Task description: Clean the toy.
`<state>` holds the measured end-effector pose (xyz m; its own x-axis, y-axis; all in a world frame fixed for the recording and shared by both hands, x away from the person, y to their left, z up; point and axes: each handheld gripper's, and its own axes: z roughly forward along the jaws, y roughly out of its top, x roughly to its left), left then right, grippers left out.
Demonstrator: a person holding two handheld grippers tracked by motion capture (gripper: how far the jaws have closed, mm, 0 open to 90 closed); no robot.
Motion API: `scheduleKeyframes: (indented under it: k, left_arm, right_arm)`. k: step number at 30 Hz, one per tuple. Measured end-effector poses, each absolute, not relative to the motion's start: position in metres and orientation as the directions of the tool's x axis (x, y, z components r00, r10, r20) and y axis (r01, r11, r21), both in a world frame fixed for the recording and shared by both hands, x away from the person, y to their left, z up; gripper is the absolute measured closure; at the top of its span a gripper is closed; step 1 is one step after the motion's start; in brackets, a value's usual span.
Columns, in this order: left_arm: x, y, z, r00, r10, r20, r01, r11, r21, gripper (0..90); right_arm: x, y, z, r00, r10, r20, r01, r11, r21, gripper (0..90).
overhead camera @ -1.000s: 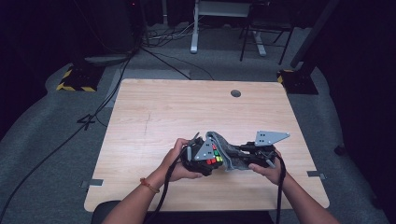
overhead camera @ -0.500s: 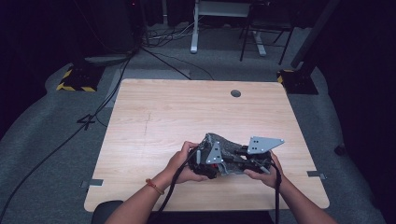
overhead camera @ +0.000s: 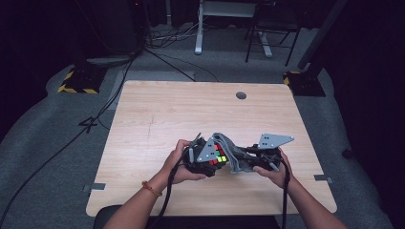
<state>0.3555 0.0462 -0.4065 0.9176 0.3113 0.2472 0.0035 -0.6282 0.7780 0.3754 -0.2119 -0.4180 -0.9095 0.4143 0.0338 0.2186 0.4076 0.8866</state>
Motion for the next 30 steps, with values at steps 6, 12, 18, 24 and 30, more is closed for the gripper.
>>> scheduleKeyframes:
  k: [6, 12, 18, 24, 30]
  left_arm:
    - [0.353, 0.046, -0.405, 0.925, 0.296, 0.237, -0.009, -0.609, 0.793, 33.3]
    - [0.355, 0.046, -0.409, 0.935, 0.281, 0.218, -0.003, -0.608, 0.794, 33.1]
    - [0.356, 0.04, -0.415, 0.936, 0.272, 0.225, 0.003, -0.643, 0.766, 33.1]
    - [0.356, 0.036, -0.418, 0.932, 0.273, 0.238, 0.006, -0.669, 0.743, 33.0]
    - [0.357, 0.031, -0.422, 0.934, 0.268, 0.237, 0.016, -0.693, 0.721, 32.9]
  right_arm:
    - [0.378, -0.215, -0.42, -0.926, 0.363, 0.099, 0.238, 0.359, 0.902, 77.8]
    - [0.377, -0.216, -0.419, -0.933, 0.337, 0.128, 0.244, 0.326, 0.913, 78.0]
    - [0.371, -0.213, -0.414, -0.941, 0.312, 0.128, 0.229, 0.312, 0.922, 78.1]
    - [0.367, -0.209, -0.413, -0.941, 0.324, 0.097, 0.209, 0.331, 0.92, 78.1]
    - [0.363, -0.205, -0.411, -0.943, 0.326, 0.071, 0.189, 0.347, 0.919, 78.2]
